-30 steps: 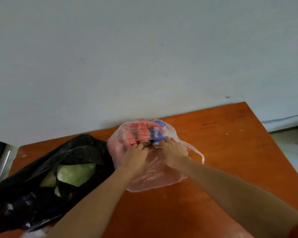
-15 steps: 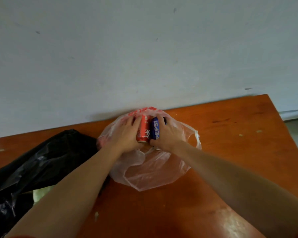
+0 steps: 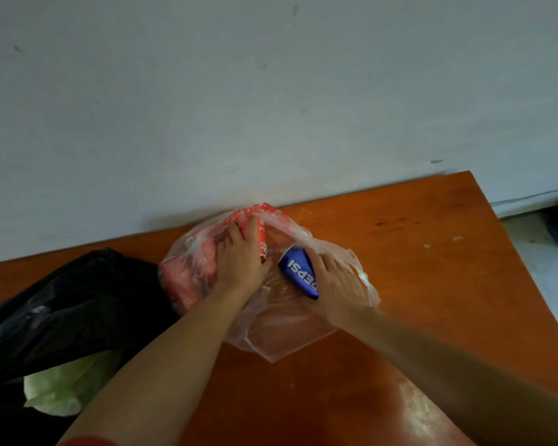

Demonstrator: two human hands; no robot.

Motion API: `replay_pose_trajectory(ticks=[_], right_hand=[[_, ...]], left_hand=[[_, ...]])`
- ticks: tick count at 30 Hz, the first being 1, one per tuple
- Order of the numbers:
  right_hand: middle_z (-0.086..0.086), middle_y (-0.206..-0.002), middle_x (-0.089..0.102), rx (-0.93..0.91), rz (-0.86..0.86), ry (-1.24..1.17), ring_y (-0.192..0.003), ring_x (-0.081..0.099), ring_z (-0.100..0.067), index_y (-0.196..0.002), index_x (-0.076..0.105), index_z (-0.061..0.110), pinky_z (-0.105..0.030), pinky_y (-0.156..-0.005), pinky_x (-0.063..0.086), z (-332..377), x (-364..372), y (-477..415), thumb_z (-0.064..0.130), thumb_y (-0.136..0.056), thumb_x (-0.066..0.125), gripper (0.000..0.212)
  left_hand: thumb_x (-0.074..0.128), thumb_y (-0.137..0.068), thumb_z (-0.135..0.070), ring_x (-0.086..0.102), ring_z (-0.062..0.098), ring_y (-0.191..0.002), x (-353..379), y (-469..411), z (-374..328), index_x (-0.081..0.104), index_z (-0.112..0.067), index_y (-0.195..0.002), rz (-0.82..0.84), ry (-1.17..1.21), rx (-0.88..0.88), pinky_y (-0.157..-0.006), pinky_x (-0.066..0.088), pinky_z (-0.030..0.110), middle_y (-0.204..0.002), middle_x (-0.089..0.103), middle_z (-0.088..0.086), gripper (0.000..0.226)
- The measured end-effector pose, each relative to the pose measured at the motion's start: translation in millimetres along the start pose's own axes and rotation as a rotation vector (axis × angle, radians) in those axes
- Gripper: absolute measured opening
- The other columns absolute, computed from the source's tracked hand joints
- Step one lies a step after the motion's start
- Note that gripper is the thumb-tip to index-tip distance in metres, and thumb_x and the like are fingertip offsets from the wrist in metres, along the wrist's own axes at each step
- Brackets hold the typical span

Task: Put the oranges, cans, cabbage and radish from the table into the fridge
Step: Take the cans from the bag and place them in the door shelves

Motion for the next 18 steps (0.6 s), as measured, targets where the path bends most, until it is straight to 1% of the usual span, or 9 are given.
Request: replay_pose_trajectory(ticks=[3, 6, 8, 11, 13, 14, 16, 17, 18], right_hand=[[-0.005, -0.142, 0.04, 0.059, 0.014, -0.001, -0.129, 0.04, -0.025, -0.149, 0.012, 0.025, -0.038, -0.106, 0.035, -5, 0, -6, 0.048, -0.073, 0.075, 0.102], [-0.004, -0.137, 0.047, 0.085, 0.009, -0.092, -0.124, 0.045, -0.024, -0.143, 0.028, 0.023, -0.039, -0.104, 0.041, -3, -11, -8, 0.044, -0.065, 0.081, 0.096], [-0.002, -0.13, 0.052, 0.099, -0.026, -0.169, -0.114, 0.051, -0.02, -0.136, 0.039, 0.022, -0.038, -0.095, 0.048, 2, -25, -2, 0.043, -0.06, 0.083, 0.091], [-0.002, -0.122, 0.056, 0.111, -0.071, -0.197, -0.104, 0.056, -0.018, -0.133, 0.044, 0.02, -0.035, -0.086, 0.053, 12, -42, 18, 0.041, -0.058, 0.085, 0.088], [-0.001, -0.123, 0.057, 0.115, -0.099, -0.188, -0.105, 0.056, -0.018, -0.134, 0.043, 0.022, -0.036, -0.088, 0.053, 20, -53, 37, 0.044, -0.059, 0.084, 0.088], [0.0, -0.124, 0.056, 0.109, -0.111, -0.161, -0.107, 0.056, -0.018, -0.134, 0.042, 0.023, -0.039, -0.092, 0.051, 26, -58, 48, 0.046, -0.061, 0.083, 0.087], [0.001, -0.127, 0.054, 0.076, -0.147, -0.086, -0.113, 0.055, -0.02, -0.135, 0.042, 0.024, -0.044, -0.102, 0.041, 38, -69, 73, 0.048, -0.066, 0.08, 0.082], [0.0, -0.127, 0.054, 0.065, -0.161, -0.078, -0.113, 0.056, -0.021, -0.135, 0.041, 0.024, -0.043, -0.101, 0.042, 42, -73, 87, 0.045, -0.067, 0.08, 0.081], [-0.001, -0.125, 0.055, 0.064, -0.17, -0.078, -0.109, 0.057, -0.022, -0.136, 0.04, 0.023, -0.039, -0.095, 0.047, 45, -77, 102, 0.044, -0.068, 0.08, 0.081]], left_hand=[[0.075, -0.071, -0.042, 0.045, 0.043, -0.122, -7, -3, -1, 0.021, -0.025, -0.143, 0.045, 0.076, -0.021, -0.099, 0.04, 0.049, -0.137, 0.037, 0.022, 0.091], [0.072, -0.072, -0.041, 0.042, 0.036, -0.128, -23, 3, 0, 0.029, -0.025, -0.143, 0.094, 0.108, 0.012, -0.101, 0.039, 0.045, -0.142, 0.04, 0.015, 0.085], [0.071, -0.074, -0.036, 0.042, 0.031, -0.129, -39, 15, 1, 0.035, -0.023, -0.143, 0.089, 0.143, 0.052, -0.101, 0.038, 0.041, -0.144, 0.042, 0.011, 0.079], [0.073, -0.073, -0.034, 0.046, 0.027, -0.125, -59, 40, 4, 0.037, -0.024, -0.141, 0.09, 0.21, 0.116, -0.098, 0.045, 0.038, -0.142, 0.044, 0.007, 0.078], [0.073, -0.073, -0.046, 0.048, 0.023, -0.124, -76, 60, 2, 0.037, -0.028, -0.14, 0.073, 0.227, 0.162, -0.094, 0.049, 0.039, -0.141, 0.044, 0.003, 0.078], [0.072, -0.073, -0.054, 0.048, 0.021, -0.124, -84, 71, 0, 0.038, -0.029, -0.139, 0.058, 0.222, 0.193, -0.095, 0.049, 0.039, -0.141, 0.045, 0.002, 0.078], [0.069, -0.076, -0.055, 0.046, 0.021, -0.126, -100, 95, -6, 0.038, -0.026, -0.14, 0.064, 0.202, 0.253, -0.099, 0.046, 0.039, -0.144, 0.043, 0.003, 0.077], [0.069, -0.077, -0.052, 0.044, 0.023, -0.128, -107, 107, -9, 0.036, -0.024, -0.142, 0.073, 0.182, 0.28, -0.101, 0.044, 0.039, -0.146, 0.041, 0.004, 0.078], [0.069, -0.077, -0.05, 0.044, 0.024, -0.129, -114, 120, -13, 0.035, -0.024, -0.143, 0.067, 0.164, 0.31, -0.102, 0.043, 0.039, -0.147, 0.039, 0.006, 0.079]])
Point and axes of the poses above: each hand's wrist, its own y-axis away from the middle knuckle, its own x-axis out of the palm, z = x × y, the point moved 7 cm from there along -y, towards the middle knuckle
